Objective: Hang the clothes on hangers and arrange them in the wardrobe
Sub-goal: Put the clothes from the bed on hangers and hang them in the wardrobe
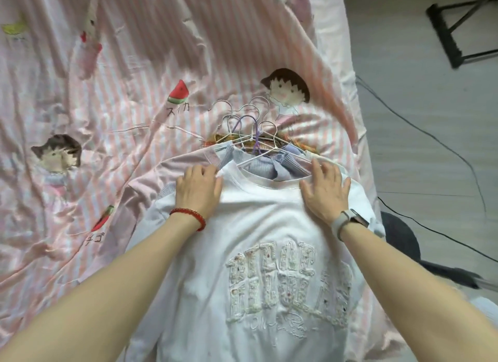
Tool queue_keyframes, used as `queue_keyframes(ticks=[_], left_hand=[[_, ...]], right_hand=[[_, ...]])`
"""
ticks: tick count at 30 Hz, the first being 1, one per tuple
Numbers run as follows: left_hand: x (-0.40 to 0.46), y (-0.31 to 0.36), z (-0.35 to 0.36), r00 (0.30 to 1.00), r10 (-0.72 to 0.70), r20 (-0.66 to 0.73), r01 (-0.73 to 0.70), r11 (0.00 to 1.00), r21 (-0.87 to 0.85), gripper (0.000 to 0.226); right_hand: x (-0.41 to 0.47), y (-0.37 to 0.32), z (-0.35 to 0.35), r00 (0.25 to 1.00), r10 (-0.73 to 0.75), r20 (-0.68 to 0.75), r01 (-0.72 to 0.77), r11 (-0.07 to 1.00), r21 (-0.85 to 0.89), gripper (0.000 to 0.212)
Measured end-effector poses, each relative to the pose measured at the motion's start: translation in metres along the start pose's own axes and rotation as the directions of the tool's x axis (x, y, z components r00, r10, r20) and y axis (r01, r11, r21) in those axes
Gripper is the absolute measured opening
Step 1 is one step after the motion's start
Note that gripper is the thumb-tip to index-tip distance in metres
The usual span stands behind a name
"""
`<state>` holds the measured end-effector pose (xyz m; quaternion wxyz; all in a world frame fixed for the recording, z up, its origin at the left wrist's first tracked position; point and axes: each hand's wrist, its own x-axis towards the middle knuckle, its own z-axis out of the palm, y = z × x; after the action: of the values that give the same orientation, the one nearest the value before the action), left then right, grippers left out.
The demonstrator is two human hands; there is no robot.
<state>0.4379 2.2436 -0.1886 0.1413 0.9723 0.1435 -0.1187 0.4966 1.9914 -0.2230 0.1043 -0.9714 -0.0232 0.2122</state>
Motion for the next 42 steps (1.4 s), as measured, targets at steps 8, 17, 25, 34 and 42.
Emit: queue_keyframes(ticks=[8, 17, 25, 34, 42], left_hand=[[-0.078, -0.015, -0.035, 0.997, 0.021, -0.075, -0.035, 0.981, -0.19, 0.02], [-0.175, -0.068, -0.105, 0.986, -0.015, -0.163, -0.028, 0.967, -0.253, 0.017], [-0.166, -0.049, -0.102, 0.998, 0.017, -0.056, -0.035, 0.938, -0.344, 0.022], [-0.095, 0.007, -0.09, 0.999, -0.005, -0.054, -0.002, 0.992, -0.126, 0.025], [-0.062, 0.02, -0.092, 0.99, 0.135, 0.046, -0.13, 0.986, -0.1, 0.034]], right_hand=[[-0.039, -0.017, -0.011, 0.965, -0.053, -0.257, 0.099, 0.98, 0.17, 0.045], [-0.114, -0.067, -0.043, 0.92, -0.21, -0.331, 0.263, 0.957, 0.123, 0.048], [-0.133, -0.056, -0.063, 0.967, -0.146, -0.21, 0.162, 0.985, 0.061, 0.028], [-0.116, -0.013, -0.072, 0.921, 0.215, -0.324, -0.128, 0.955, 0.269, 0.027], [-0.121, -0.001, -0.064, 0.861, 0.328, -0.388, -0.12, 0.874, 0.472, 0.027]])
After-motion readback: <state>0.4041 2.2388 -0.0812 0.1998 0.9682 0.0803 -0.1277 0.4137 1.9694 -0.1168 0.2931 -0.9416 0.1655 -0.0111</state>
